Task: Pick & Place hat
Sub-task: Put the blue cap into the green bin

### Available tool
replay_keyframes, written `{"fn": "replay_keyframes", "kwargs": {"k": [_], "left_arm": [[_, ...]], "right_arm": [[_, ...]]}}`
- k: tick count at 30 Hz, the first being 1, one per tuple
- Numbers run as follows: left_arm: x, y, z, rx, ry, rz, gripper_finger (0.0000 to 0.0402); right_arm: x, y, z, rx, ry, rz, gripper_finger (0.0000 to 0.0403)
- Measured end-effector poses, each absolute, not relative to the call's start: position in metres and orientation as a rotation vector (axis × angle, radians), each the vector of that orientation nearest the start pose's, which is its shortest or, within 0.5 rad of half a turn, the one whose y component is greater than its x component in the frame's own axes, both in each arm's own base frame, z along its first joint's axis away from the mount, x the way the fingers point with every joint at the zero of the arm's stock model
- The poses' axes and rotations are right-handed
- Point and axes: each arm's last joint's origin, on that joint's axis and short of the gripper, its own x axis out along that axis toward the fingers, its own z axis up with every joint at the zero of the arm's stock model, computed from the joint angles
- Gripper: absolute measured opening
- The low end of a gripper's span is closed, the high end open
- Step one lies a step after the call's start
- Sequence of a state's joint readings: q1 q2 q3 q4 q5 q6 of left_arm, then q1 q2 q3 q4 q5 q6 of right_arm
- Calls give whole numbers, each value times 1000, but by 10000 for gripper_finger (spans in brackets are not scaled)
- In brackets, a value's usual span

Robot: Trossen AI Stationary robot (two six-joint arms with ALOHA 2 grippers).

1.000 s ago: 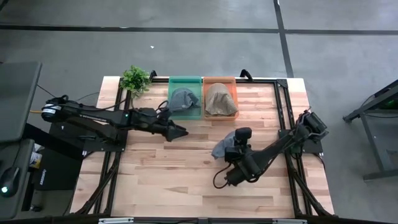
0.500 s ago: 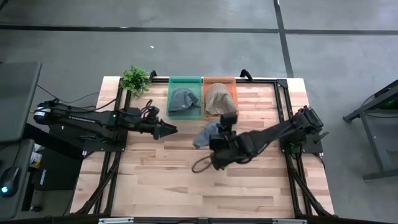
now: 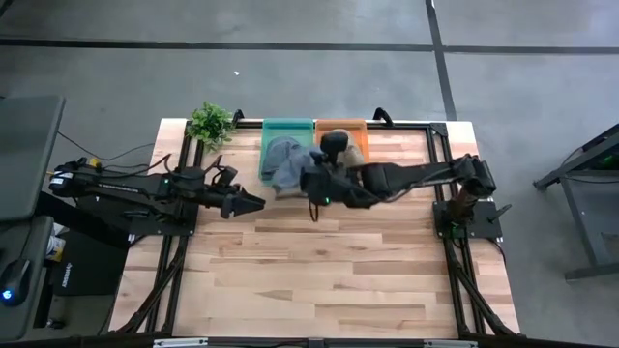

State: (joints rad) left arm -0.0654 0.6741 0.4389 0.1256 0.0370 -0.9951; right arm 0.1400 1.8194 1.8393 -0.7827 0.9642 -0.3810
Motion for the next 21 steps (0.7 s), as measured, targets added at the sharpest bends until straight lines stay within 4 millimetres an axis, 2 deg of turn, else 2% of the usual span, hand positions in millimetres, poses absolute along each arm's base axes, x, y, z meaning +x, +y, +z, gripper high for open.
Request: {"fn": "replay_keyframes", "kwargs": {"k": [6, 15, 21], "left_arm": [[163, -9, 271, -972, -13, -7, 218], [162, -1, 277, -933, -195, 220, 218], [160, 4, 278, -897, -294, 392, 218]], "right_arm": [[395, 0, 371, -749, 807, -714, 0], [400, -45, 376, -642, 752, -729, 0], [400, -66, 378, -633, 742, -680, 0]]}}
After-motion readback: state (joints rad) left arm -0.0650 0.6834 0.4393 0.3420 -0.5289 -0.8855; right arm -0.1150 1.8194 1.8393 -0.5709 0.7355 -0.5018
